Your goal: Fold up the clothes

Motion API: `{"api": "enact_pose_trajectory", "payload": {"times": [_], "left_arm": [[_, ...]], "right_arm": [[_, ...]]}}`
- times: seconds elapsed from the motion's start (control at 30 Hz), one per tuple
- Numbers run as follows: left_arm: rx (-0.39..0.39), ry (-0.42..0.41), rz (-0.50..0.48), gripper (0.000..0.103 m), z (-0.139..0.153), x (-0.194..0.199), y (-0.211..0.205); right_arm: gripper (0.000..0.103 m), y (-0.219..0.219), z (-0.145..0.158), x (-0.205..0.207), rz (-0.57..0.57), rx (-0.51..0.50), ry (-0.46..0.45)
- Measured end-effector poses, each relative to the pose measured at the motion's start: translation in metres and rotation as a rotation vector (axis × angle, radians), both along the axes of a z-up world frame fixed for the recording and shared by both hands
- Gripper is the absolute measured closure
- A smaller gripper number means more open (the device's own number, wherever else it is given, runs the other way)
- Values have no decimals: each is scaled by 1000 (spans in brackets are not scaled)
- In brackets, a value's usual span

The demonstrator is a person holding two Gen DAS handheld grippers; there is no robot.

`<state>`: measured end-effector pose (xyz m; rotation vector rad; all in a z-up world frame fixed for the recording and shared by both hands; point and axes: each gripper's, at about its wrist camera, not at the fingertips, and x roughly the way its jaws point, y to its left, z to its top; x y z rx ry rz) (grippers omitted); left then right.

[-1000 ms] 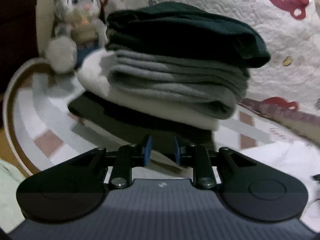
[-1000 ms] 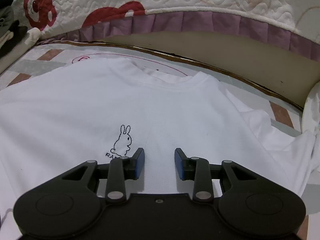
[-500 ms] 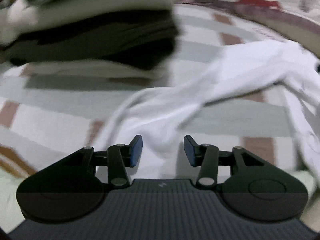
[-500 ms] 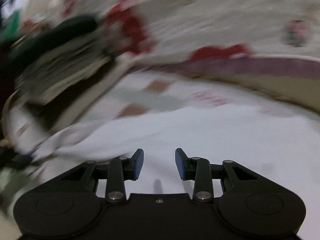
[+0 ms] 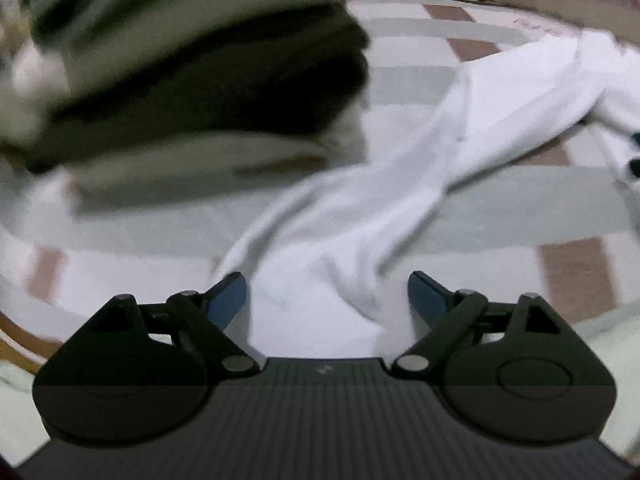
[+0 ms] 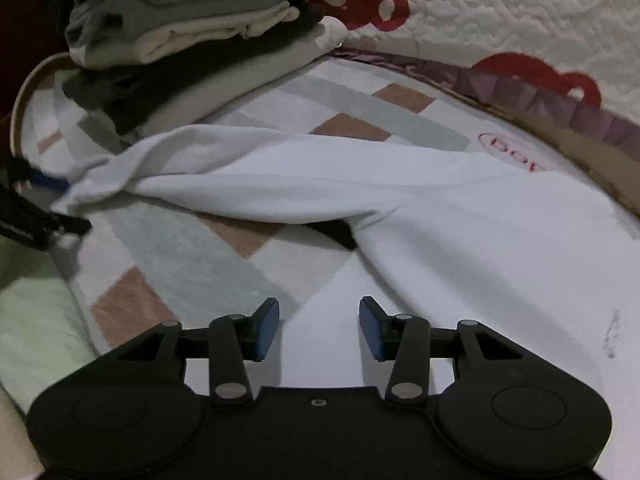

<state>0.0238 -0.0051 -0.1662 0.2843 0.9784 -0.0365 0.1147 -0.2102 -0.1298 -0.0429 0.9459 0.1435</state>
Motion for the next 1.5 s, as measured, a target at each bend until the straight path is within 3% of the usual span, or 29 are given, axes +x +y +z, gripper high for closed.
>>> {"api": "enact_pose_trajectory", "payload": {"times": [0.1,0.13,0.17,0.2,0.23,0.33,0.43,0.53,0.7,0.9,1.03,1.13,1.2,1.3,1.37,1.43,1.5], "left_arm": [[82,-43,-24,18,2,2,-4],[98,-54,-33,38,3,2,-5],[99,-58,-38,74,4,3,-4],[58,-44,-35,97,9,6,1],[23,-43,-26,100,15,8,6],[-25,-196,63,100,59,3,29],[-158,-329,167,100,105,-6,70],[-227,-324,259,100,98,3,97],[-229,-273,345,100,65,11,113],[-253,-310,342,101,71,5,110],[-247,-327,315,103,92,-5,98],[-410,-363,276,103,125,-41,85],[-500,-408,241,103,151,-57,77],[-608,-553,182,103,191,-72,77],[-658,-602,206,102,205,-74,93],[-711,-567,292,103,195,-65,115],[-742,-497,400,102,159,-50,135]], "right_arm": [[46,-7,-1,-2,-23,-2,-18],[46,-10,-2,-1,-33,4,-13],[46,-12,-3,-1,-42,7,-11],[46,-13,-5,-1,-50,4,-11],[46,-14,-6,-1,-56,-1,-11],[46,-17,-5,-3,-69,-5,-22],[46,-23,0,-6,-83,-13,-41],[46,-33,0,-4,-102,-14,-38],[46,-46,-10,3,-132,-8,-26],[46,-42,3,1,-87,-19,-67],[46,-29,9,-4,-38,2,-62],[46,-20,12,-6,-20,52,-26],[46,-23,12,-4,-43,154,35],[46,-27,10,0,-85,246,90],[46,-27,9,1,-99,258,101],[45,-24,6,0,-95,244,114],[44,-21,1,0,-88,223,136]]}}
